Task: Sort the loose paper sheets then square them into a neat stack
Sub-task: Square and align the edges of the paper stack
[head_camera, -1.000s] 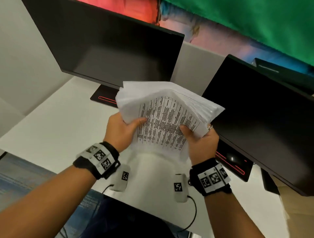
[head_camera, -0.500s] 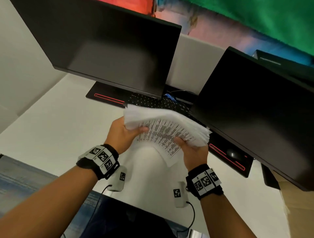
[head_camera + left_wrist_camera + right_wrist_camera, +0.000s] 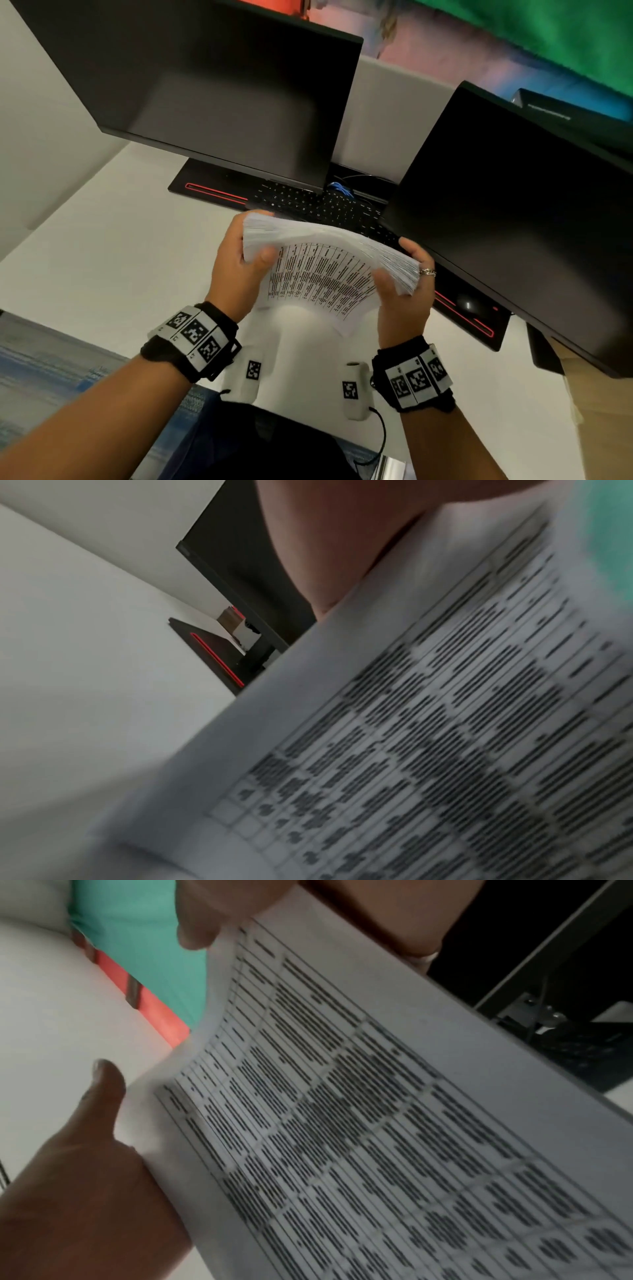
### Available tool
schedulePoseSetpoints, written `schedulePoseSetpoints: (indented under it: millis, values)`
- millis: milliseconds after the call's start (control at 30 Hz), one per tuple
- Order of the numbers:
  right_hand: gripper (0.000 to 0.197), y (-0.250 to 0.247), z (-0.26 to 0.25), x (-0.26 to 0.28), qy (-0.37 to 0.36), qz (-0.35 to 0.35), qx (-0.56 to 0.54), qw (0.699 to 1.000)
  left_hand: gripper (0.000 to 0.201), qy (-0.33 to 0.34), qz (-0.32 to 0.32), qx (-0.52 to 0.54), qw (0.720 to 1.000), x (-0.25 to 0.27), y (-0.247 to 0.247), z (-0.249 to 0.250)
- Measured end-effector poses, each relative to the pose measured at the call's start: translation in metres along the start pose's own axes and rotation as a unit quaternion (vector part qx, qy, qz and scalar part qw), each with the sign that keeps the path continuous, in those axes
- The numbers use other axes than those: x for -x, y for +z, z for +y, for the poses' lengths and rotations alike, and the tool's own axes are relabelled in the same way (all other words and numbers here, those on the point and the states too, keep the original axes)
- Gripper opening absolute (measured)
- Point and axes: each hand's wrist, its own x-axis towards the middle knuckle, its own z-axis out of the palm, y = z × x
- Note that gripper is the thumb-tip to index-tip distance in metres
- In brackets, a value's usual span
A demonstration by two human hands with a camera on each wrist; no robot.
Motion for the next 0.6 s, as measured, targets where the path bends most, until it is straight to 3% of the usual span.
schedulePoseSetpoints:
  millis: [100, 167, 367, 433, 500, 533, 600]
  values:
    - [0.022, 0.004, -0.007, -0.002, 0.001, 0.032, -0.015, 0.999, 0.047, -0.021, 0.036, 0.022, 0.999, -0.003, 0.006, 0.008]
    - [0.018, 0.006, -0.013, -0.003, -0.004, 0.065, -0.012, 0.998, 0.038, -0.039, 0.060, 0.045, 0.996, -0.006, 0.006, 0.012]
    - [0.020, 0.008, -0.017, -0.001, 0.006, 0.062, -0.023, 0.998, 0.034, -0.043, 0.058, 0.028, 0.997, -0.012, 0.005, 0.020]
    - [0.036, 0.003, -0.012, 0.000, -0.013, 0.022, -0.030, 0.999, 0.038, -0.024, 0.008, 0.040, 0.999, -0.012, -0.001, 0.016]
    - [0.065, -0.006, 0.000, 0.000, 0.000, -0.026, -0.007, 1.000, 0.066, -0.035, -0.067, 0.042, 0.996, -0.011, -0.011, 0.007]
    - [0.070, -0.010, 0.005, 0.000, 0.030, -0.041, 0.007, 0.999, 0.077, -0.053, -0.097, 0.023, 0.994, -0.010, -0.016, 0.002]
    - [0.058, -0.013, 0.017, -0.002, 0.097, -0.042, 0.029, 0.994, 0.064, -0.092, -0.117, -0.069, 0.986, -0.009, -0.018, -0.006]
